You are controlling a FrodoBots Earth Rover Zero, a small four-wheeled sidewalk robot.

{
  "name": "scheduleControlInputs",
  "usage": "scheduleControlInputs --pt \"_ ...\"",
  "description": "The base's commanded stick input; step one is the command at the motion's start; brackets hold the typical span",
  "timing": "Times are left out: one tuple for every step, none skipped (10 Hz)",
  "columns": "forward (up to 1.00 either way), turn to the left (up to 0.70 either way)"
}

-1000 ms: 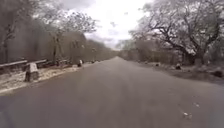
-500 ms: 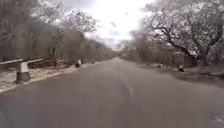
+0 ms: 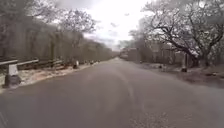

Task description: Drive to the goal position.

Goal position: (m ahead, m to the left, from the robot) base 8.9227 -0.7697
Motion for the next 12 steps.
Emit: scheduleControlInputs --pt "0.7 0.0" --pt "0.7 0.0" --pt "0.7 0.0" --pt "0.7 0.0" --pt "0.7 0.0" --pt "0.7 0.0" --pt "0.7 0.0" --pt "0.7 0.0" --pt "0.7 0.0" --pt "0.7 0.0" --pt "0.7 0.0" --pt "0.7 0.0"
